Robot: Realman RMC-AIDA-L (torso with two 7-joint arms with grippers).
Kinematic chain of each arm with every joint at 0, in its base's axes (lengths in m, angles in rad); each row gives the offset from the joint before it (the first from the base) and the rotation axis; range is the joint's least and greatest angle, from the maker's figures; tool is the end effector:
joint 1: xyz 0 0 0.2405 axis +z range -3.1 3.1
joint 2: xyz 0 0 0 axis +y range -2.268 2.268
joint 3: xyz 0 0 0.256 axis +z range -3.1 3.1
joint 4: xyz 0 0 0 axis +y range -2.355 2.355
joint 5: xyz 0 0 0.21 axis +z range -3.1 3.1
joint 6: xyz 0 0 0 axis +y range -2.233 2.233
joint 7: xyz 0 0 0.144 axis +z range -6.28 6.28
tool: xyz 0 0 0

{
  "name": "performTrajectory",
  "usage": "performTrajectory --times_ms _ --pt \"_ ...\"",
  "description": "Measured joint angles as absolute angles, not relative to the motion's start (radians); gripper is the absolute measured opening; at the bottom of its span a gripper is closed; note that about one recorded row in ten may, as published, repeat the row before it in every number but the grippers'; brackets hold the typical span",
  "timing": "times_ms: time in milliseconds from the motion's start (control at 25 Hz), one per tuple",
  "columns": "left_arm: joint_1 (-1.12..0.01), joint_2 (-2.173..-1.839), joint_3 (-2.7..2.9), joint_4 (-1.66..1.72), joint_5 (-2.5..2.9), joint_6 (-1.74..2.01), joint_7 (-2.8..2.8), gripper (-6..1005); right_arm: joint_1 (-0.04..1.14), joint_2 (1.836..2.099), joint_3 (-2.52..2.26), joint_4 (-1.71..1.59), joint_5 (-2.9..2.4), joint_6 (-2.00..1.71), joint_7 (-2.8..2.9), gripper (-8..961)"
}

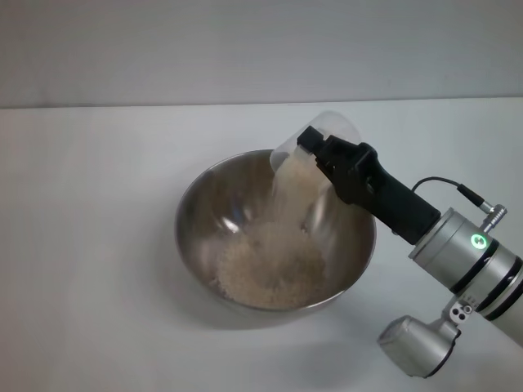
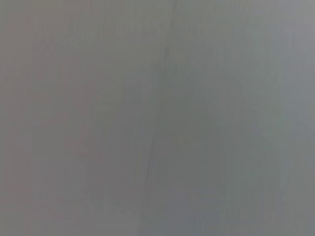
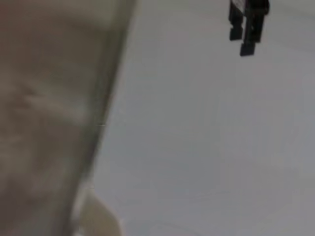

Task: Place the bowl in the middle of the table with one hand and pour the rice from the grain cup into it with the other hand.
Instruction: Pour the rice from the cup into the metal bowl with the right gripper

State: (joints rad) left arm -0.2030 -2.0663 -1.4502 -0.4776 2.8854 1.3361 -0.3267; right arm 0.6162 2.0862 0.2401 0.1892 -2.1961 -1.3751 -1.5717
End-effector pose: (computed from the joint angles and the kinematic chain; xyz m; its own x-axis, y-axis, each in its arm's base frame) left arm -0.3093 0.3034 0.0520 0.5181 -0.3722 0.7701 0.7898 -0.1372 -0.5978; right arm 0.2169 0.3266 -0.0760 0.2556 0.6458 0.7195 0.7345 0.3542 -0.5788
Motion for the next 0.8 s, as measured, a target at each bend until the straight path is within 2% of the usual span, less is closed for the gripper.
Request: performTrajectory --times_ms 800 --pt "-0.191 -2.067 -1.450 -0.481 2.886 1.336 -0.417 617 0.671 2.081 0.238 0.057 -2.335 -1.398 -1.681 16"
